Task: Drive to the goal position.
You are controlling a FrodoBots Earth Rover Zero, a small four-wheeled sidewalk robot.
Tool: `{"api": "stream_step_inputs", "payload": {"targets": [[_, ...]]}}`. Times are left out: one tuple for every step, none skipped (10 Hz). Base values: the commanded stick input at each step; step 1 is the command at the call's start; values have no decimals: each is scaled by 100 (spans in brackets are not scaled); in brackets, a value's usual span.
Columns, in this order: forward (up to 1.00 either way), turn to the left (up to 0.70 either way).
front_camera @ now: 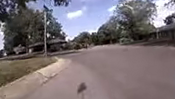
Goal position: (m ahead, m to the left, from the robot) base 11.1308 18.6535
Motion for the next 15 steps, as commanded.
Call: {"api": "stream_step_inputs", "payload": {"targets": [[100,0],[100,0],[100,0],[100,0],[100,0],[100,0],[100,0],[100,0],[100,0],[100,3],[100,3],[100,3],[100,2],[100,2],[100,1]]}}
